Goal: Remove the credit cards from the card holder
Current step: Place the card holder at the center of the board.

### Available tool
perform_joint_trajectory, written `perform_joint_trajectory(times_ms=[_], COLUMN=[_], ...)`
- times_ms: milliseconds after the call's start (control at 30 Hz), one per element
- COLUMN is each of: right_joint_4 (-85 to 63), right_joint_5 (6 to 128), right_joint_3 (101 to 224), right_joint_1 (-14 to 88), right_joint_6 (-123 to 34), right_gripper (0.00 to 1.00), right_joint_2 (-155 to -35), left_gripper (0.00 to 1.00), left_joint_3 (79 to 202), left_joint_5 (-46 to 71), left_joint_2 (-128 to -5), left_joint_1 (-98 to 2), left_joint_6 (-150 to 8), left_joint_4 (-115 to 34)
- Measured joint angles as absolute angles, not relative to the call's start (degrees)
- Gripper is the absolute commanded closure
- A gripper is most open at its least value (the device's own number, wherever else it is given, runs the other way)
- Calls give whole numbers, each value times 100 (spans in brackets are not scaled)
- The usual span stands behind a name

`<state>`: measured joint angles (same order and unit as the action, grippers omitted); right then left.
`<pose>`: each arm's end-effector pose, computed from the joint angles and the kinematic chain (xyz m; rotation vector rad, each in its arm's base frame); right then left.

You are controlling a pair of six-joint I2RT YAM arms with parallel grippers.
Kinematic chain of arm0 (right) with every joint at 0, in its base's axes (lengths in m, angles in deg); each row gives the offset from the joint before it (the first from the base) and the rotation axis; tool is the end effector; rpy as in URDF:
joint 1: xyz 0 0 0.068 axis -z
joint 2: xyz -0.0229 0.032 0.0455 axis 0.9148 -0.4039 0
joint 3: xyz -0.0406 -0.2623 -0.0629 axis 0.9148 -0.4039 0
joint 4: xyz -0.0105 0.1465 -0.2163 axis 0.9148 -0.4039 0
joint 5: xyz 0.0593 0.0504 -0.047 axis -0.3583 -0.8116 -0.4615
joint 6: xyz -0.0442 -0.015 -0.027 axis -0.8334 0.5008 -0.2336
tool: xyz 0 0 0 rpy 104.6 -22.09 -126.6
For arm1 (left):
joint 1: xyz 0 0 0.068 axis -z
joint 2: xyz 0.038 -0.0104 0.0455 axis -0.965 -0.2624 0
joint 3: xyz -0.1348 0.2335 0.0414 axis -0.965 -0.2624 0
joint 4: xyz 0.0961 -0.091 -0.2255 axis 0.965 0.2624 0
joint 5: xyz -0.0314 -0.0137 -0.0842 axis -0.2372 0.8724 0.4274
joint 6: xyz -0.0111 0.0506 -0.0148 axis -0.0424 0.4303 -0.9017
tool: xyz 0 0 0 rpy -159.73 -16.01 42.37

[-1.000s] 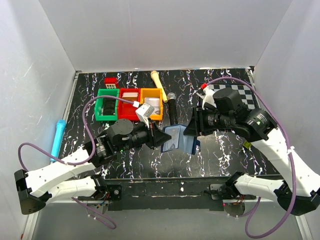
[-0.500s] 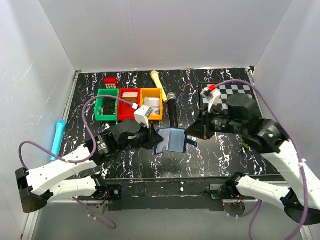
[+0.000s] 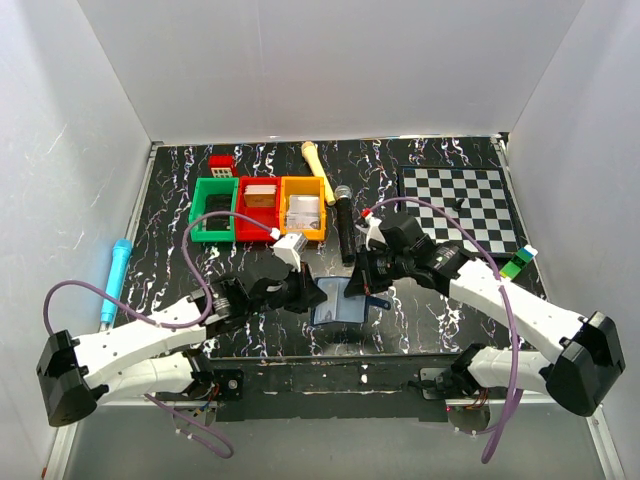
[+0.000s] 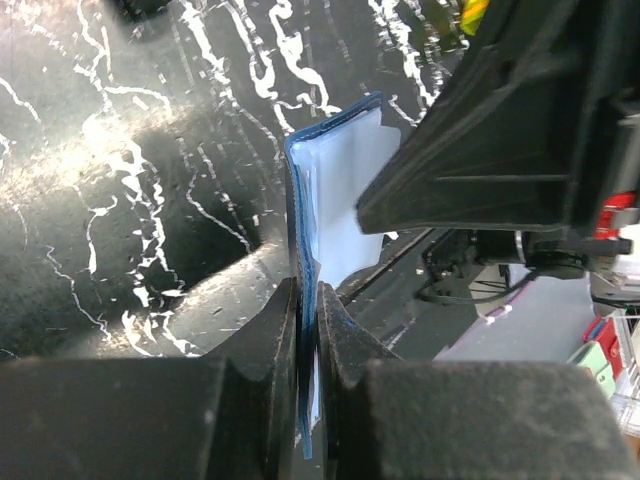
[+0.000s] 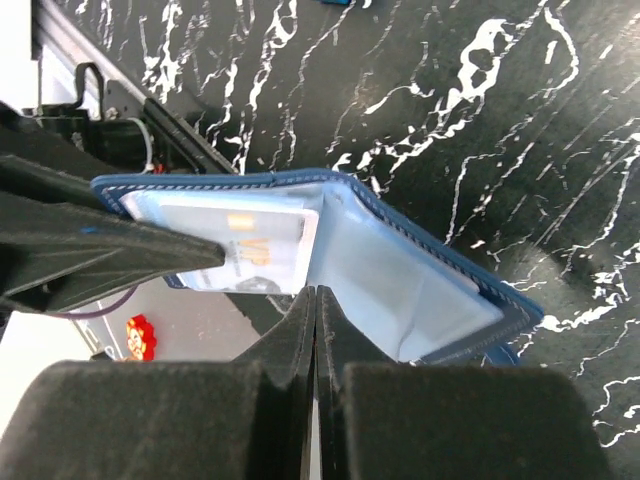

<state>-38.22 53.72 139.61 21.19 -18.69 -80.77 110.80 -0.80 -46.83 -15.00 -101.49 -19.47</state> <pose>0.1670 0.1850 0.2839 -0.4795 2.4604 1.0587 0.1119 -0.1860 0.2768 0.2896 2.2619 -0.9248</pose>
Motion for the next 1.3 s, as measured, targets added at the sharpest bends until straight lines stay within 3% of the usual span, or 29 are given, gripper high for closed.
perform_joint_trajectory(times_ms=[367,1033,1067,1133,1200,1300], right_joint_4=[-2993,-2335,-2338,-2340,-2340,-2357], right_joint_5=[5665,5660,5665,5673,5682,5706], right_joint_3=[13295,13166,13166,13166,13166,13166], right_joint_1=[2202,2381,2392,2407,2409,2409], right_joint_6=[-1823,-1775,-1775,-1775,-1777,-1779], right_gripper=[99,99,99,99,99,99], right_joint_2=[-8324,-10074,-10118,-10201,-10269,-10348], left_gripper=[100,100,96,72,55,42], left_joint_3=[9589,9574,9587,9640,9714,9753], left_joint_5=[567,1188,1212,1266,1293,1260], left_joint_2=[-5483,-6252,-6322,-6453,-6541,-6586], left_joint_1=[-2337,-2776,-2789,-2805,-2814,-2818], left_joint_6=[-10521,-10403,-10405,-10409,-10375,-10315], left_joint_4=[-3488,-3998,-3998,-3998,-3956,-3746])
